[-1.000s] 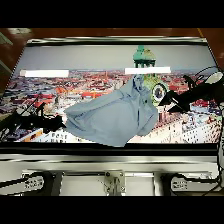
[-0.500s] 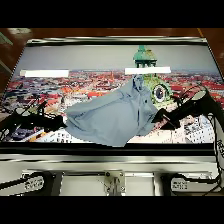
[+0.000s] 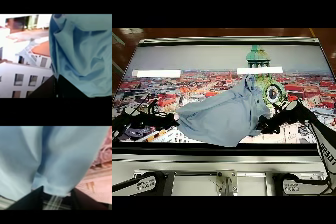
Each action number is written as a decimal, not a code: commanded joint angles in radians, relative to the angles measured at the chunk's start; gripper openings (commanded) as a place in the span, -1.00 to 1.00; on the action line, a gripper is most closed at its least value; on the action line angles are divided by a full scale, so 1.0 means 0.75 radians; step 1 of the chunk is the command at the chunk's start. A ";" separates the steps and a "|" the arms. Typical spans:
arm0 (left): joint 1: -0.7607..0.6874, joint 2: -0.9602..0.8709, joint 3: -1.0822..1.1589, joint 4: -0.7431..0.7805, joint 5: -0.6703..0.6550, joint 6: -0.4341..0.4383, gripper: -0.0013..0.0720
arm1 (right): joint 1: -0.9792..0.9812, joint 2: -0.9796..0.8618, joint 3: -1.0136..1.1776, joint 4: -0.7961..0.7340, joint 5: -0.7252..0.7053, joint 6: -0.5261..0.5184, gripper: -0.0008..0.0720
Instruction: Fold the shirts.
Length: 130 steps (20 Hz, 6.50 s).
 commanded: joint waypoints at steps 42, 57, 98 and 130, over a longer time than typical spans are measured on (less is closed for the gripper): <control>-0.002 0.401 0.837 0.684 -0.429 -0.240 -0.87 | 0.033 0.160 1.172 -0.503 0.332 -0.014 -0.79; -0.010 -0.438 0.875 0.194 0.346 -0.059 -0.87 | 0.052 -0.495 1.172 -0.100 -0.304 0.004 -0.78; 0.411 0.023 -0.181 0.270 -0.254 0.104 0.99 | -0.355 0.158 0.288 -0.065 0.349 -0.199 0.88; 0.412 0.073 -0.178 0.123 -0.168 0.343 -0.87 | 0.084 0.346 -0.239 -0.099 -0.134 -0.037 -0.78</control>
